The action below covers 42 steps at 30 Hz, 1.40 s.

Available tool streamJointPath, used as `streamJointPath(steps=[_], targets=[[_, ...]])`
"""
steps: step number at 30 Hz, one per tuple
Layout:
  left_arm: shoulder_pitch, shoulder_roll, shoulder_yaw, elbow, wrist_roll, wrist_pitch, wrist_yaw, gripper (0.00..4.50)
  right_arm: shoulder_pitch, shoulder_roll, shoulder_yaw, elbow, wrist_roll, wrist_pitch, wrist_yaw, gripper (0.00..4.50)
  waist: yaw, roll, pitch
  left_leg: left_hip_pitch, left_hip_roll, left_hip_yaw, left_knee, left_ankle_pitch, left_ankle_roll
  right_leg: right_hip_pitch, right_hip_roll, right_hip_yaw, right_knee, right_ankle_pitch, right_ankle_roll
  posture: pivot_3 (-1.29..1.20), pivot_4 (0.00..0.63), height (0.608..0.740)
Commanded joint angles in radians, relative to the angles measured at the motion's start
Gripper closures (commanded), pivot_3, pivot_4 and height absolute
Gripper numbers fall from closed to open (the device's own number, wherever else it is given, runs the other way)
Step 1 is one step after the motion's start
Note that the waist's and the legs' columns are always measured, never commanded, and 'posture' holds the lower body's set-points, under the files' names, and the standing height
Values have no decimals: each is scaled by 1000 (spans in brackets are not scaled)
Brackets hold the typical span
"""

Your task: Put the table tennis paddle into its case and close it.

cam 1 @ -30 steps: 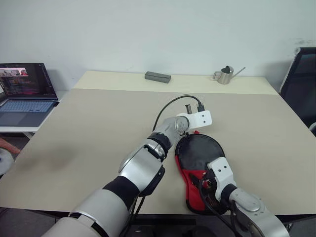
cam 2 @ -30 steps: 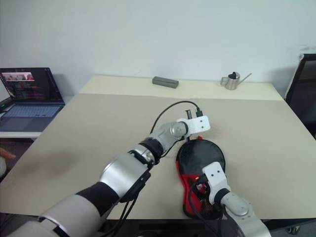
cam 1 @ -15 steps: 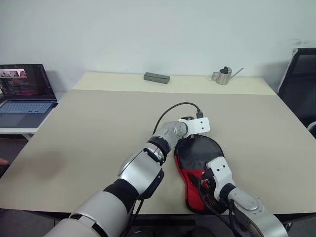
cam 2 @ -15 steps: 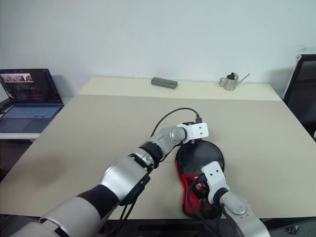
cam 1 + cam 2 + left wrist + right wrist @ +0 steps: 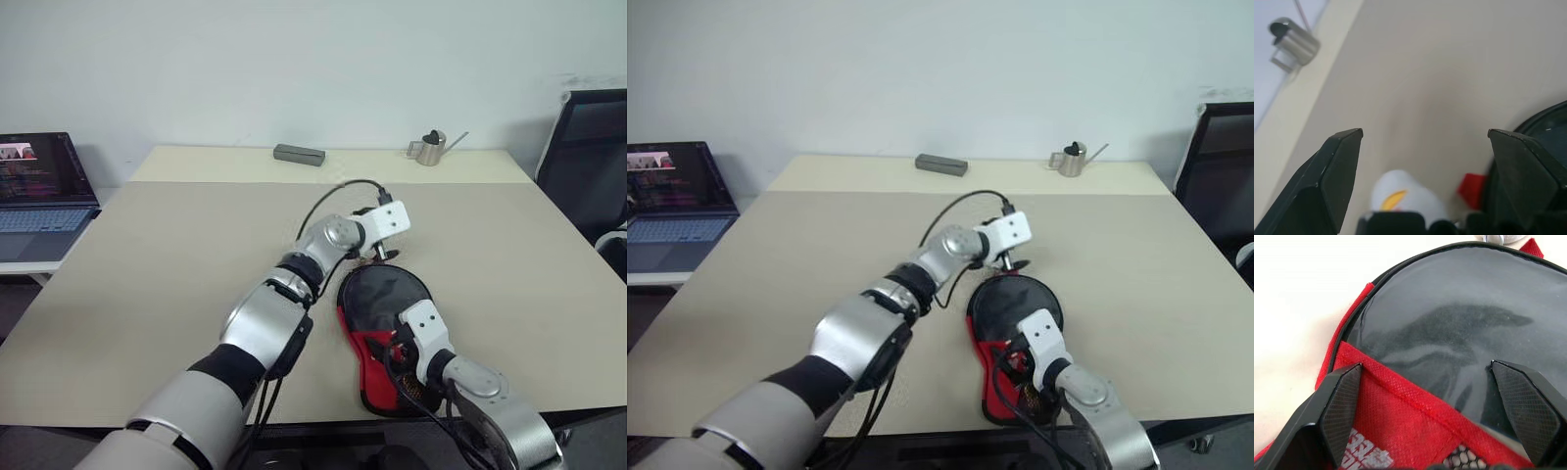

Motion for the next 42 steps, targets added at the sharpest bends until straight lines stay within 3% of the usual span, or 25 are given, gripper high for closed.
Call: streamJointPath(steps=[1, 9, 15, 22, 25, 31, 36, 42], targets=[[-29, 87, 56, -60, -72, -32, -88, 24, 0, 0, 1, 136, -2, 43, 2, 0, -5, 0, 1, 0, 0, 0, 0, 0, 0, 0, 0, 0, 0, 0, 0, 0, 150, 740], [92, 264, 191, -243, -275, 87, -311, 24, -29, -60, -51, 143, 41, 30, 90, 0, -6, 2, 3, 1, 0, -3, 0, 0, 0, -4, -1, 2, 0, 0, 0, 0, 150, 740], [479, 356, 210, -829, -457, 346, -492, 24, 3, -193, -148, 28, 181, 46, 259, 0, -2, 4, 2, -1, -2, -3, 1, 4, 6, -5, -2, 5, 0, 1, -2, 0, 150, 740], [756, 435, 244, -1256, -569, 590, -419, 24, 18, -286, -275, -101, 410, 83, 412, 0, 27, 3, 3, -4, -3, -4, 0, -4, 7, -8, -1, 7, -2, -2, -17, 0, 150, 740], [795, 460, 238, -1353, -613, 639, -427, 24, -27, -290, -347, -120, 519, 113, 431, 0, 32, 7, 6, -3, -3, -4, 0, -4, 7, -4, -1, 6, -6, -5, -19, 0, 150, 740], [842, 521, 207, -1513, -706, 723, -476, 24, -104, -365, -445, -67, 585, 77, 488, 0, 30, 9, 11, -3, -2, -3, 0, -6, 4, -3, -1, 6, -8, -7, -22, 0, 150, 740], [871, 560, 145, -1610, -748, 774, -509, 24, -167, -483, -490, 63, 555, 7, 587, 0, 31, 9, 12, -3, -2, -2, 0, -4, 7, -1, 0, 6, -11, -4, -21, 0, 150, 740], [855, 516, 31, -1561, -703, 720, -489, 24, -277, -575, -480, 235, 475, -99, 643, 0, 34, 9, 12, -3, -2, -1, 0, -5, 8, 1, 0, 6, -15, -3, -22, 0, 150, 740]])
